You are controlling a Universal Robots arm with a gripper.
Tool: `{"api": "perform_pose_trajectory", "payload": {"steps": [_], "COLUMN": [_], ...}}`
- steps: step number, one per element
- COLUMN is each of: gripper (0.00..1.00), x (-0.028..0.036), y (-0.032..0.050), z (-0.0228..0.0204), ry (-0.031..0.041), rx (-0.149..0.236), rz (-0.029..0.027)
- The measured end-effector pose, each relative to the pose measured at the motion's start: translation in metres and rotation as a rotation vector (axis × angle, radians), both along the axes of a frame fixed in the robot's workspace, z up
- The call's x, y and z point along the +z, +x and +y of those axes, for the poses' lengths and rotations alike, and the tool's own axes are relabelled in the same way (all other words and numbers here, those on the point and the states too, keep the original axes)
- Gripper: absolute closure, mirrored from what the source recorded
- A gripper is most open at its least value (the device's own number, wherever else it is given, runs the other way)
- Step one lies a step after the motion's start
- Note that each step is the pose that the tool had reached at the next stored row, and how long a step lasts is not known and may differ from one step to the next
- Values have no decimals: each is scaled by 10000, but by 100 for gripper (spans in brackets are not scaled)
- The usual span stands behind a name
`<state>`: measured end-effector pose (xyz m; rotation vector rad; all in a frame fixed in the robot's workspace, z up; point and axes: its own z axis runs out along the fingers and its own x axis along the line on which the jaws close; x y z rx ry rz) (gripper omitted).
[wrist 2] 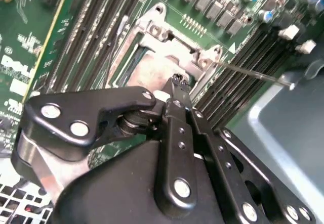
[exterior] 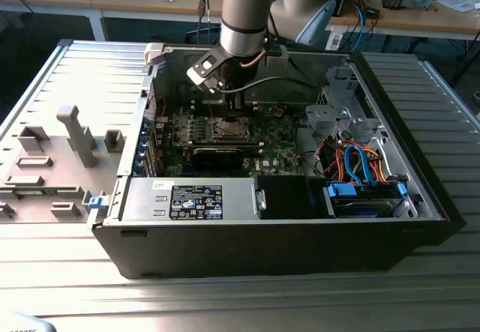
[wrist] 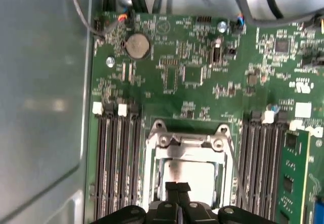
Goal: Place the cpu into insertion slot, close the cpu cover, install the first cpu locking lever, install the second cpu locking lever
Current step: 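Close the cpu cover, then install the first cpu locking lever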
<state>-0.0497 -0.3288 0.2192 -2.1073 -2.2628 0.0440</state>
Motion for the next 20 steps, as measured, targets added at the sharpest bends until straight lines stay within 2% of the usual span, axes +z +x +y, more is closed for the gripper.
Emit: {"api": "perform_pose_trajectory", "payload": {"steps": [1,6,8,20], "gripper": [89,89,89,89], "x": [19,249,313,325], "y": [7,11,11,11], "z": [0,0,0,0], "ry": [0,2,0,1], "rx": [2,4,5,5], "rz": [3,4,5,4]}}
